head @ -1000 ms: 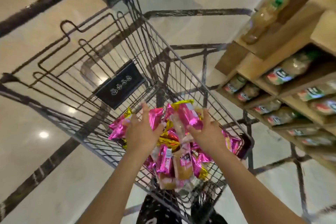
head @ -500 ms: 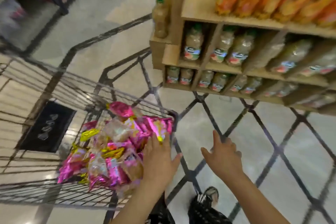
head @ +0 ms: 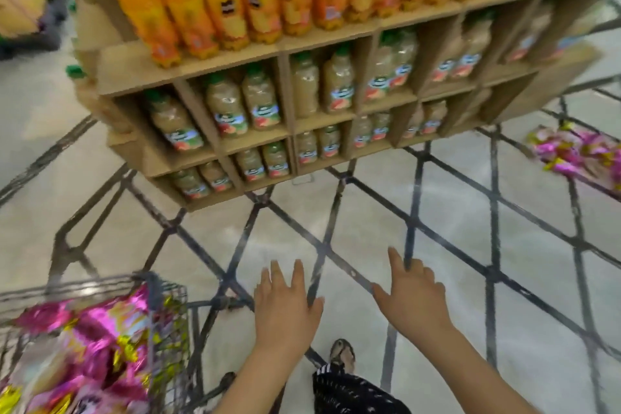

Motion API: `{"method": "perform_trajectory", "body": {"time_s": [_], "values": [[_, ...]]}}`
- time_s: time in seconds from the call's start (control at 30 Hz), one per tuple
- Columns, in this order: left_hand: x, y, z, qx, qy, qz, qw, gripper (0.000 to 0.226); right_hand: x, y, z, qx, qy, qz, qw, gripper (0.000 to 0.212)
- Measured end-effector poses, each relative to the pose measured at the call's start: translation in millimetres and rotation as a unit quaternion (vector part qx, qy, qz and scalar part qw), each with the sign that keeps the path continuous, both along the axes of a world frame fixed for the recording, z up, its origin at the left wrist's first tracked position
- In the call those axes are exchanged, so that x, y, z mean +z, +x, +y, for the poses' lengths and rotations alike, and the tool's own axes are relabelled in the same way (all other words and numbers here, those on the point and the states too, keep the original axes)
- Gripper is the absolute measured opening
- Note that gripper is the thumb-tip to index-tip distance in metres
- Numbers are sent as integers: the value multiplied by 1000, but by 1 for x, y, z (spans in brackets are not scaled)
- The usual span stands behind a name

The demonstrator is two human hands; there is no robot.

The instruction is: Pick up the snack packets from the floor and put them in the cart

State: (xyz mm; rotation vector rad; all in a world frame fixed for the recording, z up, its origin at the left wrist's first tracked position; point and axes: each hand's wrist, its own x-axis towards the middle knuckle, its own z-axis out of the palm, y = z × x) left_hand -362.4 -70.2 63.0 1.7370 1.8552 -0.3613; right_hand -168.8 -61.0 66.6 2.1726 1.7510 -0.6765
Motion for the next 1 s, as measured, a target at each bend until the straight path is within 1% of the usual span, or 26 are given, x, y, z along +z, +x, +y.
{"method": "perform_trajectory", "body": {"time_s": [0.17,0.3,0.5,0.63,0.77,0.87,1.0], "values": [[5,65,21,-97,10,2,995,76,-4,59,-18,-107,4,18,994,73],[1,97,42,-169,10,1,985,76,-9,87,-26,-189,10,40,981,76],[-7,132,90,-231,-2,-27,973,76,-14,116,-11,-271,-3,54,961,78],[-16,156,139,-270,-28,-39,962,80,-16,130,25,-298,0,75,952,78],[-12,174,211,-319,-58,-43,945,81,-14,133,87,-316,-2,87,945,80],[-9,179,277,-347,-41,-41,936,80,-10,133,141,-343,14,103,934,79],[-6,191,345,-381,-37,-33,923,82,-3,137,195,-376,35,100,921,78]]}}
